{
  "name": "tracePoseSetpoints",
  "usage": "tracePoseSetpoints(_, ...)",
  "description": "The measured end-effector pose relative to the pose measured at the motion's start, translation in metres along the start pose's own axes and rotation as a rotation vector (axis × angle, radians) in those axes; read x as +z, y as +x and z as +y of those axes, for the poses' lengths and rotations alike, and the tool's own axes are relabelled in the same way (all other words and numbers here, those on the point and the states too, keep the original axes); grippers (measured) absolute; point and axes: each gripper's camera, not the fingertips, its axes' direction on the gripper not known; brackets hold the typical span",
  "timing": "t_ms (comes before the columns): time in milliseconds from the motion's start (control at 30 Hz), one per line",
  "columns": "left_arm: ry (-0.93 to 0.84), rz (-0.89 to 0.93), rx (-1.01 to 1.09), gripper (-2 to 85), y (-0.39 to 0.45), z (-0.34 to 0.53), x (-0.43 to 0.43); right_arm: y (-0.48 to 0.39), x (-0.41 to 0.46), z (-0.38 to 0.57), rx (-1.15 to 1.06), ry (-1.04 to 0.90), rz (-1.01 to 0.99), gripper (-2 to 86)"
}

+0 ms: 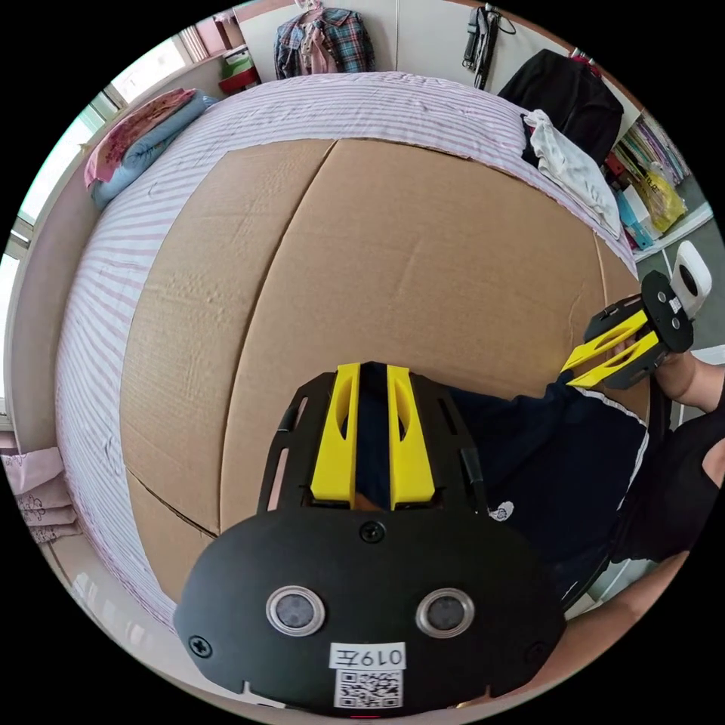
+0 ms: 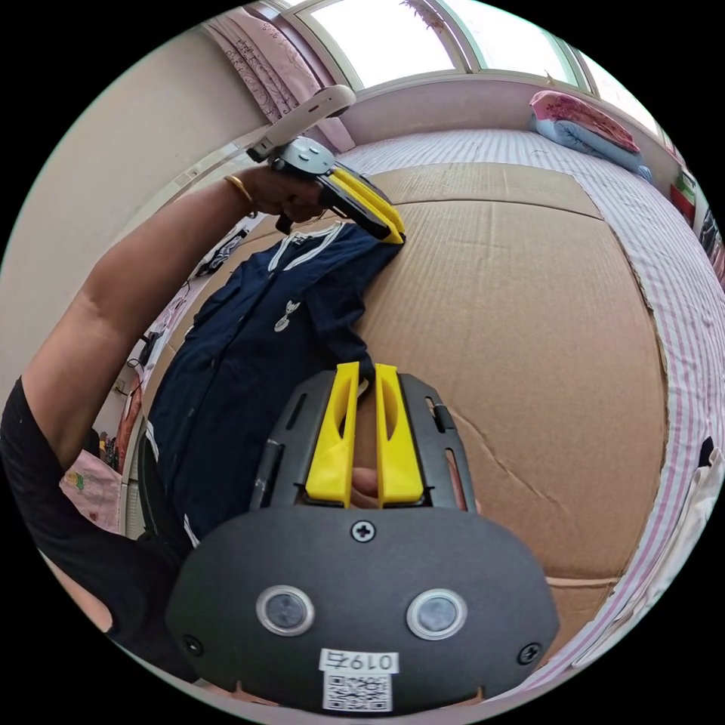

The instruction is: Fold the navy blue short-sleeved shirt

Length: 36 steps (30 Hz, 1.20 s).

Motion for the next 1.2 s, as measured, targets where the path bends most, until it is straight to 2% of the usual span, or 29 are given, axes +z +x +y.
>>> tracePoseSetpoints(167, 0.000, -0.107, 0.038, 7.1, 0.017, 0.013, -0.001, -0.001, 0.000, 0.004, 0.005, 0.000, -0.008, 3.3)
tracePoseSetpoints(567, 0.013, 0.113, -0.034, 1.8, 0.018, 0.064, 0.008, -0.012, 0.001, 0.020, 0.010, 0.000, -0.015, 3.5)
tracePoseSetpoints(833, 0.064, 0.105, -0.092, 0.9, 0.037, 0.116, 0.011, -0.033, 0.000, 0.035, -0.013, 0.004, 0.039, 3.5)
tracePoseSetpoints(1200, 0.087, 0.091, -0.165, 0.9, 0.091, 0.200, 0.020, -0.050, 0.000, 0.066, 0.019, 0.012, 0.000, 2.1)
